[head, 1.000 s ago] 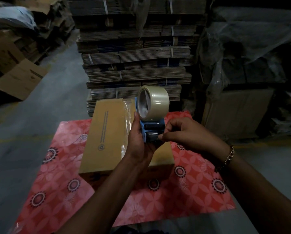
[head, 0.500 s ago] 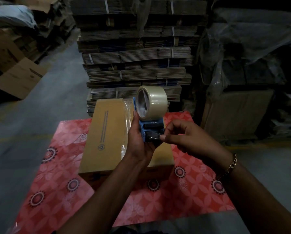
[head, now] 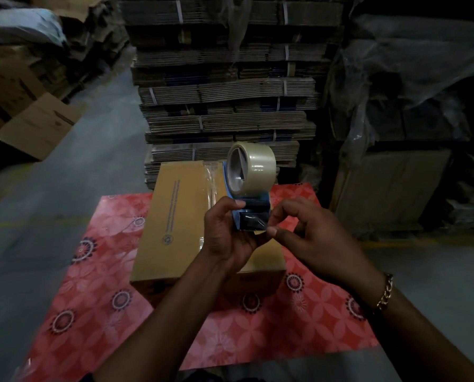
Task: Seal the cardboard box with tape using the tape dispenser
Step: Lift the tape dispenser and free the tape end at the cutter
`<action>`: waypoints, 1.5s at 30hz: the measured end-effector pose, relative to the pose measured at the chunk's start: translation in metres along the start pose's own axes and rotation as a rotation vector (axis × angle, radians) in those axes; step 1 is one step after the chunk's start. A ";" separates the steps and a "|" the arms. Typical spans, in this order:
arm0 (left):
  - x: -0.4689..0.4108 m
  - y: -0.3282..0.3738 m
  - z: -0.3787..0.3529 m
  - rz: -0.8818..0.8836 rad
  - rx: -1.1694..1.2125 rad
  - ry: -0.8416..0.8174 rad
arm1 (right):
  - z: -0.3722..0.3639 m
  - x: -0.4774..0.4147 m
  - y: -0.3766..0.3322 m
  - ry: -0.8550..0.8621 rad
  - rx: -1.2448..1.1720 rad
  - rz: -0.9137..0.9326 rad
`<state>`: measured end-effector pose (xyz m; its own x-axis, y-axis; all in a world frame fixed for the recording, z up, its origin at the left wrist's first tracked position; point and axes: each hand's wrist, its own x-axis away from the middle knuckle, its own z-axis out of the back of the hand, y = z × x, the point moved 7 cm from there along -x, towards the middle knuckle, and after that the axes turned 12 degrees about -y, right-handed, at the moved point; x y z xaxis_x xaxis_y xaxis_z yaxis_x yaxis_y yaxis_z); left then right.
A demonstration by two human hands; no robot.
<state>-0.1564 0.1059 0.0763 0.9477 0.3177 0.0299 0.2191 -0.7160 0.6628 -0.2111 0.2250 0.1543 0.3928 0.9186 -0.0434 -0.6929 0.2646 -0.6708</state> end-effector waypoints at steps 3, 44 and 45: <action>-0.001 0.000 -0.003 0.018 0.048 -0.009 | 0.001 0.004 -0.006 0.108 0.011 0.082; -0.003 -0.010 -0.008 0.099 0.081 -0.122 | 0.009 -0.032 -0.002 -0.002 0.114 -0.060; -0.003 -0.010 -0.008 0.092 0.086 -0.128 | 0.010 -0.032 -0.002 0.001 0.118 -0.069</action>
<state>-0.1636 0.1175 0.0753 0.9853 0.1706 -0.0110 0.1435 -0.7906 0.5953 -0.2284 0.1978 0.1640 0.4426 0.8967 -0.0011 -0.7303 0.3597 -0.5807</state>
